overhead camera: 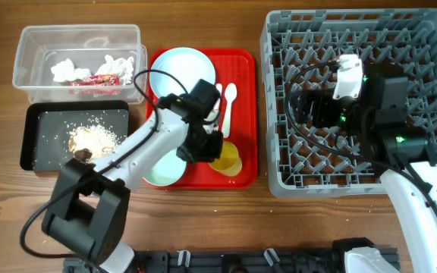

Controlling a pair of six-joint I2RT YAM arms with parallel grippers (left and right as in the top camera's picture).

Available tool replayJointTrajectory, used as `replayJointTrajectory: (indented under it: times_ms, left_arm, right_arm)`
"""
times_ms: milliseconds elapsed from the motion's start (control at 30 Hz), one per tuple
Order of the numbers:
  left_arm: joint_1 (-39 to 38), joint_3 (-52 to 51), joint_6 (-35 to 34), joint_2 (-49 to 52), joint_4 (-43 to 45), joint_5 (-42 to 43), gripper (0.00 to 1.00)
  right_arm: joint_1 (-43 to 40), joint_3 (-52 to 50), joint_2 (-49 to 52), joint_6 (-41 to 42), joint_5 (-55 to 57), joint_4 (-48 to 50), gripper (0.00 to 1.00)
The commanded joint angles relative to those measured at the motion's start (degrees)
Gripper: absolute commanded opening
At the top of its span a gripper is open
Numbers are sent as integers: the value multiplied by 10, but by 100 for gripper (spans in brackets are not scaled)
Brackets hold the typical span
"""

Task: Sort waste into correct bins and load items into the dishwasher rack
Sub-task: 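Lift the yellow cup and hand it to the right gripper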

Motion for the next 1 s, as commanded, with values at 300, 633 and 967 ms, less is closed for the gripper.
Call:
replayJointTrajectory:
  times_ms: [300,633,967]
  left_arm:
    - [247,17,127,-90,96,622,4]
    - [256,17,125,-90,130,682,4]
    - [244,17,125,-90,129,682,4]
  right_arm:
    - [0,-9,91,0,-537,187,100]
    - [77,-9,172,21,-622,323,96]
    - [109,-9,172,92,-584,430,78]
